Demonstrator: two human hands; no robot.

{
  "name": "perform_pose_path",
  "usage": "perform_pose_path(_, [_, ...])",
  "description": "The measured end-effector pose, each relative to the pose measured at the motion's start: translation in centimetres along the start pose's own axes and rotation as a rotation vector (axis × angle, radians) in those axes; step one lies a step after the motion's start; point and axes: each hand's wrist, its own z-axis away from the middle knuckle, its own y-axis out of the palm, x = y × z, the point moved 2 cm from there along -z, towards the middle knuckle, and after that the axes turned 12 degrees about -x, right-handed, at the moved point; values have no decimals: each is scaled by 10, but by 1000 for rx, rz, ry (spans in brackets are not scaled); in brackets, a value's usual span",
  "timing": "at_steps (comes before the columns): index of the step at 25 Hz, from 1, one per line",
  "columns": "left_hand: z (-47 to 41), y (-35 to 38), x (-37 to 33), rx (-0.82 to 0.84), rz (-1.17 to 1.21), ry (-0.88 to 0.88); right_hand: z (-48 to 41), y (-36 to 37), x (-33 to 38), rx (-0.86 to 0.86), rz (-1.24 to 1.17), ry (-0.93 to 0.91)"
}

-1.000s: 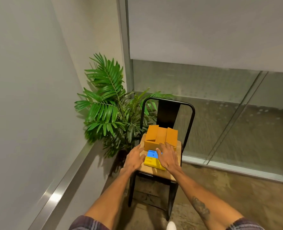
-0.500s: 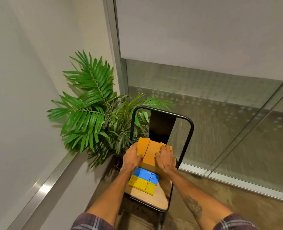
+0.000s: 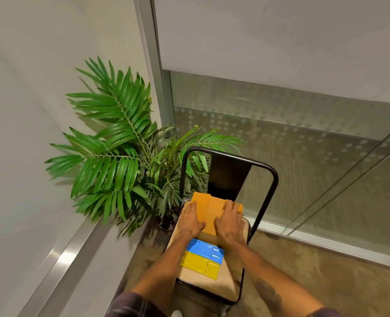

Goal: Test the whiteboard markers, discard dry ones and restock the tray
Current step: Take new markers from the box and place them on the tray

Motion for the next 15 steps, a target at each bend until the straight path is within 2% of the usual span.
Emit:
perform_pose_path(5, [-15,-14,16,-32,212,-5,-9,-13,4,-79,-140,-39])
perform_pose_path(8, [-19,-26,30,-99,222,-53,-14,-20,-12,-122,-184,-67])
perform_pose_path(11, [-20,-30,40,-171,237,-153,-20,-25,-40,-150,-168,-12])
perform_pose_path(13, [-20,-32,43,-245,161,-173,-19,-26,-61,-157,-120,33])
perform_pose_path(15, [-21,-33,42,-310,-51,-141,-15,-25,-77,-192,-15,43])
